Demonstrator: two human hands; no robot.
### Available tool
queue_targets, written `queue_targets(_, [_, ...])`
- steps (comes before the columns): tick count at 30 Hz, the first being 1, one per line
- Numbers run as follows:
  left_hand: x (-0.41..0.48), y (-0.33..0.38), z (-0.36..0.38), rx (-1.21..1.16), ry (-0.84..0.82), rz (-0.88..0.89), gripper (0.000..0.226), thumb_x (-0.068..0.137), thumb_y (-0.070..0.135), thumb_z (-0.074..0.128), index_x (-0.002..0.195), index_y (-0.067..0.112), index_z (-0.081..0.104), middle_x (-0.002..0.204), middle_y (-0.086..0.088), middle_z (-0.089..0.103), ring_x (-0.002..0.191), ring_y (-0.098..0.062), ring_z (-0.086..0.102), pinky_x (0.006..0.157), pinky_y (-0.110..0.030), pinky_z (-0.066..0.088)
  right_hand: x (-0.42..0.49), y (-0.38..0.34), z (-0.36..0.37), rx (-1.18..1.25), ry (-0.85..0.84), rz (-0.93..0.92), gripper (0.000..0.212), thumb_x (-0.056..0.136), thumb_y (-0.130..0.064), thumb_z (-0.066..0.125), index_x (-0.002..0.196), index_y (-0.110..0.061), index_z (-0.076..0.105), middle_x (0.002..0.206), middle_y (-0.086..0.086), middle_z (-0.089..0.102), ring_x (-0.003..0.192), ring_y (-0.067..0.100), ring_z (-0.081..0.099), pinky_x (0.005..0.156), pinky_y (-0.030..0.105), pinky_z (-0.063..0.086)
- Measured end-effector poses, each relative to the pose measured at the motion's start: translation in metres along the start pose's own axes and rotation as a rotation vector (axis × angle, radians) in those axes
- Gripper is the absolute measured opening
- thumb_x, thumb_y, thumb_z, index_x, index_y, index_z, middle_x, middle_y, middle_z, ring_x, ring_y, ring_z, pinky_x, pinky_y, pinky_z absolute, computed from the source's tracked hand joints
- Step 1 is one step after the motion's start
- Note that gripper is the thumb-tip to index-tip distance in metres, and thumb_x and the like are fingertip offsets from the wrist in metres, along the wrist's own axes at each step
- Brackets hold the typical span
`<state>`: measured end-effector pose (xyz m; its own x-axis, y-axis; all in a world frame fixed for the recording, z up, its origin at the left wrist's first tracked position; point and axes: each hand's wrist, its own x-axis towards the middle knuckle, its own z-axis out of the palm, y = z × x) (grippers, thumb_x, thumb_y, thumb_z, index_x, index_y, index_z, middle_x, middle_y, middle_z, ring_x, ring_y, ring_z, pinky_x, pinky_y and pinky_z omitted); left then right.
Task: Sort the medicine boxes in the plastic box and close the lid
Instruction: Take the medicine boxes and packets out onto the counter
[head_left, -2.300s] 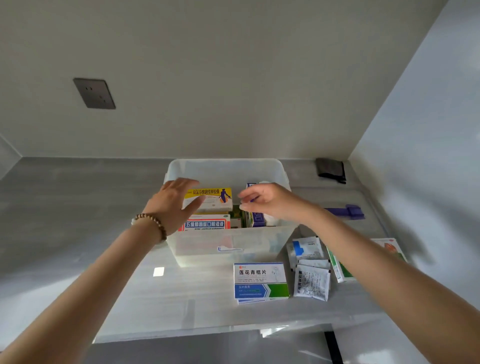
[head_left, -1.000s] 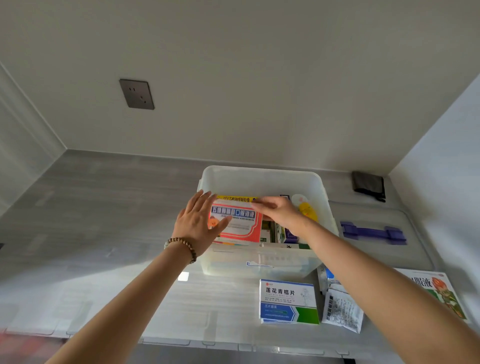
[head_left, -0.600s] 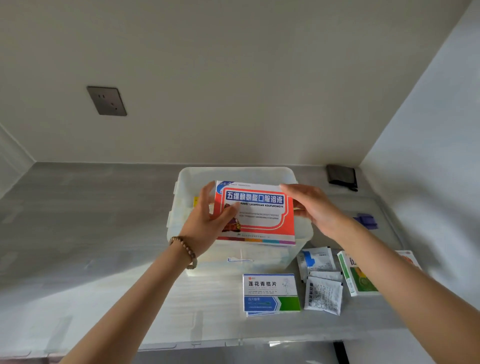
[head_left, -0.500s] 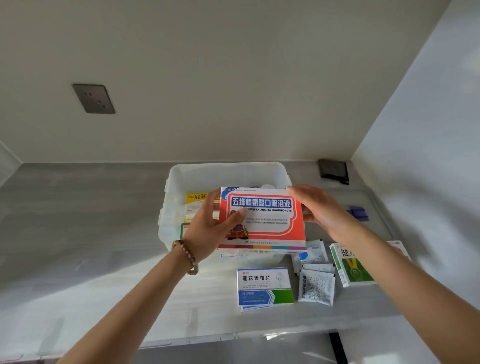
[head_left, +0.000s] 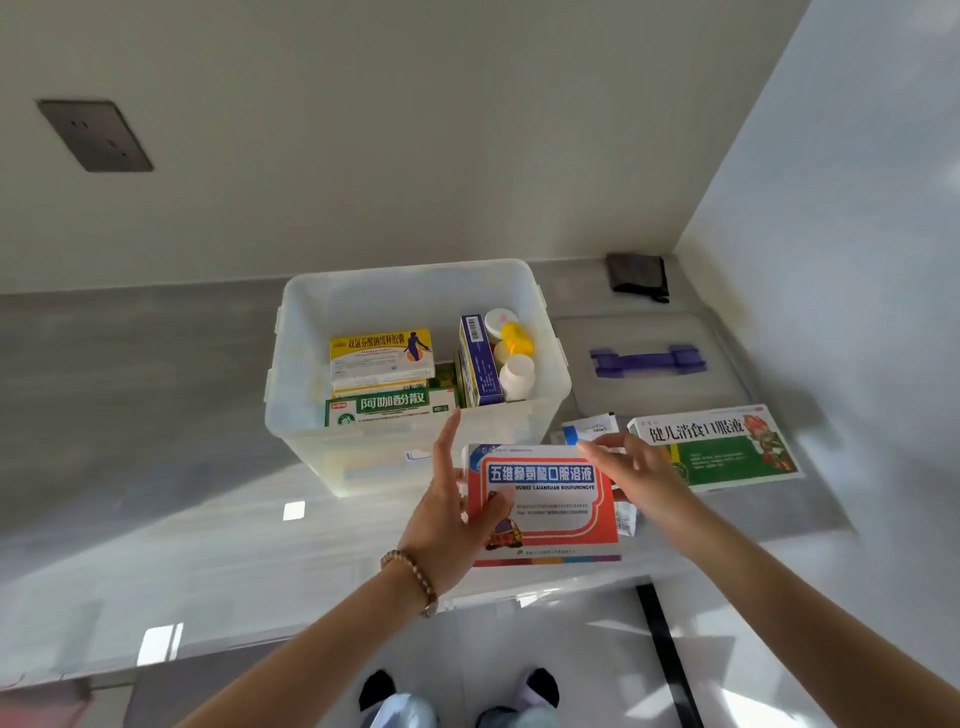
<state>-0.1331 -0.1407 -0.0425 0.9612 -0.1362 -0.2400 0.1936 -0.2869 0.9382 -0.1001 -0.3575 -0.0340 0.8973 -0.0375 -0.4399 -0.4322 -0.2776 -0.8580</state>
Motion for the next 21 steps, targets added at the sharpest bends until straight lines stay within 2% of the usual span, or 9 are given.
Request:
queue_targets(2, [-0.003,-0.015,0.004,0.028,0.023,-0.024,0.079,0.085,0.032,0.058,0.129,0.052,-0.003,0.101,0.016,0.054,0.071,0.001,0.063,0.056,-0.010,0.052,0.006,0.009,0.005,-0.025,0.003,0.023,0.041,0.080,-0.046,0.064,0.102,-0.012,0.057,0.089,0.003,0.073,0.075,0.012,0.071,0.061,0.019,0.052])
queue_targets(5, [-0.004,-0.037,0.008,0.049,0.070,-0.092,0.062,0.084,0.036,0.057,0.125,0.043,0.011,0.108,0.011,0.052,0.074,0.001,0.061,0.055,-0.010,0.051,0.016,0.021,0.015,-0.096,-0.007,0.055,0.043,0.079,-0.050,0.064,0.101,-0.014,0.056,0.088,0.001,0.073,0.082,0.016,0.070,0.076,0.030,0.054])
queue_targets(9, [0.005,-0.055,0.010,-0.030,0.140,-0.231,0.049,0.083,0.035,0.060,0.122,0.024,0.032,0.116,-0.002,0.057,0.076,0.005,0.056,0.049,-0.009,0.048,0.031,0.031,0.032,-0.107,0.038,0.091,0.046,0.080,-0.050,0.063,0.102,-0.010,0.056,0.085,0.001,0.073,0.076,0.013,0.070,0.058,0.018,0.048])
queue_targets(12, [0.019,-0.060,0.011,-0.040,0.232,-0.275,0.050,0.082,0.035,0.061,0.124,0.014,0.043,0.120,-0.006,0.057,0.075,-0.001,0.058,0.046,-0.009,0.047,0.042,0.038,0.044,-0.092,0.118,0.070,0.046,0.080,-0.049,0.064,0.100,-0.007,0.059,0.086,0.003,0.073,0.074,0.016,0.070,0.063,0.022,0.053])
queue_targets(15, [0.027,-0.064,0.013,-0.037,0.272,-0.306,0.053,0.080,0.036,0.064,0.124,0.014,0.045,0.121,-0.006,0.055,0.085,-0.012,0.060,0.050,-0.013,0.050,0.049,0.044,0.050,-0.123,0.179,0.046,0.040,0.082,-0.048,0.062,0.096,-0.011,0.059,0.087,0.003,0.073,0.075,0.018,0.070,0.069,0.028,0.057])
queue_targets(21, [0.032,-0.069,0.019,-0.077,0.308,-0.331,0.053,0.079,0.037,0.065,0.121,0.015,0.044,0.114,-0.005,0.057,0.073,-0.002,0.057,0.046,-0.011,0.049,0.058,0.052,0.051,-0.129,0.205,-0.003,0.032,0.083,-0.043,0.062,0.095,-0.014,0.058,0.091,0.003,0.071,0.071,0.015,0.069,0.060,0.022,0.055])
